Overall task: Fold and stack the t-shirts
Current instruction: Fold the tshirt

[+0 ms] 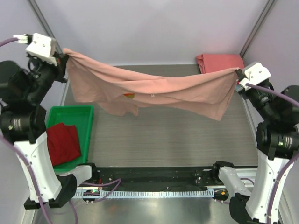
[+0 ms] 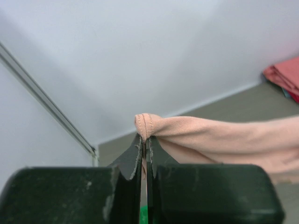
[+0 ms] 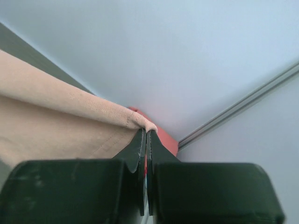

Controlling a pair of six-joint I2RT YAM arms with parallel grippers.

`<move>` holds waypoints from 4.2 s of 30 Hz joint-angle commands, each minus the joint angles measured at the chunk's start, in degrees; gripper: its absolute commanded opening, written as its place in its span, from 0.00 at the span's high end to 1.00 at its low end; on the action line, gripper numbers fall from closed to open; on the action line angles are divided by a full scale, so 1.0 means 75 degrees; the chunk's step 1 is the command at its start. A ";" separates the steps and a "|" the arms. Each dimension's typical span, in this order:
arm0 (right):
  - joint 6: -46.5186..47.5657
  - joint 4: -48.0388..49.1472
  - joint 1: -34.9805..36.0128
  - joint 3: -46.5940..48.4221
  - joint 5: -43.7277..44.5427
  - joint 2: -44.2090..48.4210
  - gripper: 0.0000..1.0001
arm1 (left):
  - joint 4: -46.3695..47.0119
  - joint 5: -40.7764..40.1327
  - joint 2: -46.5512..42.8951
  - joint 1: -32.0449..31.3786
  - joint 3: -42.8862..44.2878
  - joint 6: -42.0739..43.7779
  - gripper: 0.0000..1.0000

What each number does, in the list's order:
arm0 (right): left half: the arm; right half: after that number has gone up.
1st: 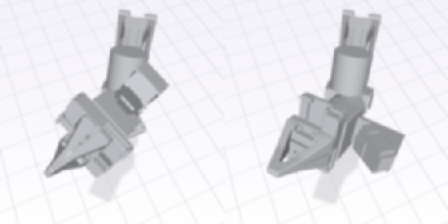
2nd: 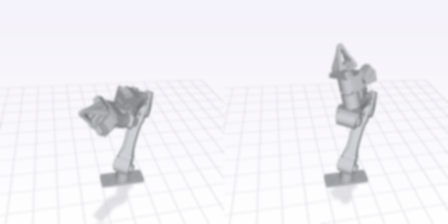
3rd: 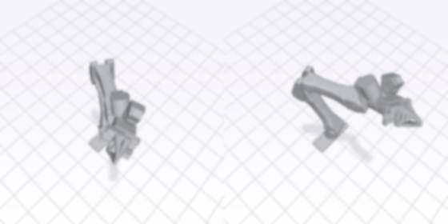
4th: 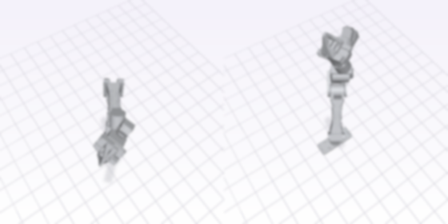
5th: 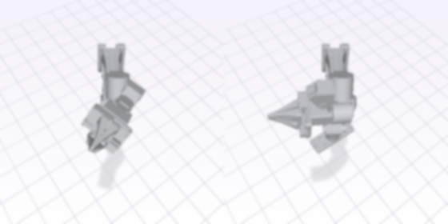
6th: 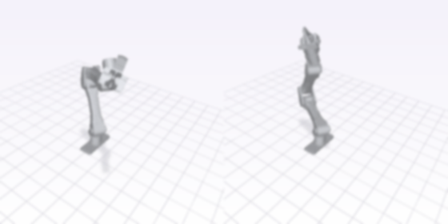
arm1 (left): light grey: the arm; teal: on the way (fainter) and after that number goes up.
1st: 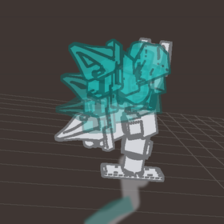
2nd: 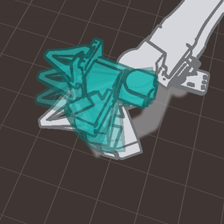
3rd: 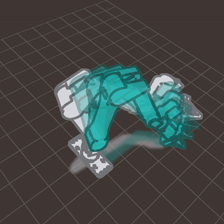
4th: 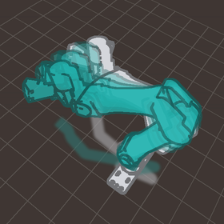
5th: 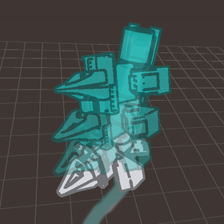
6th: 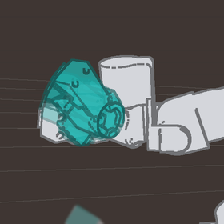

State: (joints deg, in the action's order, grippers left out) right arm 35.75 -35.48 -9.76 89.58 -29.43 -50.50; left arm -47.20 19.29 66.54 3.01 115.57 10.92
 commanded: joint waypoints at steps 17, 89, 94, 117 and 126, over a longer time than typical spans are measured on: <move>0.0060 0.0148 -0.0035 -0.2906 0.0446 -0.1652 0.99 | 0.0316 0.1107 0.1425 0.0326 -0.3651 0.0302 1.00; 0.2476 -0.1573 0.0270 -0.0448 0.0080 -0.8395 0.52 | -0.0175 -0.0662 0.4944 -0.1080 -0.5085 0.0080 0.57; 0.2488 -0.1480 0.0293 -0.0214 0.0092 -0.8758 0.52 | -0.0222 -0.0919 0.5096 -0.1080 -0.4851 0.0161 0.57; 0.3238 -0.1093 0.0434 -0.2321 0.0548 -0.5901 0.52 | -0.2270 0.0195 0.1957 -0.3594 -0.6523 0.2972 0.55; 0.3062 -0.1069 0.0434 -0.2581 0.0432 -0.5829 0.52 | -0.1805 -0.0778 0.0901 -0.5403 -0.8481 0.3056 0.54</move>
State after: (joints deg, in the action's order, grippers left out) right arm 58.39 -44.56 -6.79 70.06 -25.63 -94.54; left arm -61.32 16.88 75.22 -35.99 54.35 32.03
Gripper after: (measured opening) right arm 0.485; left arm 0.463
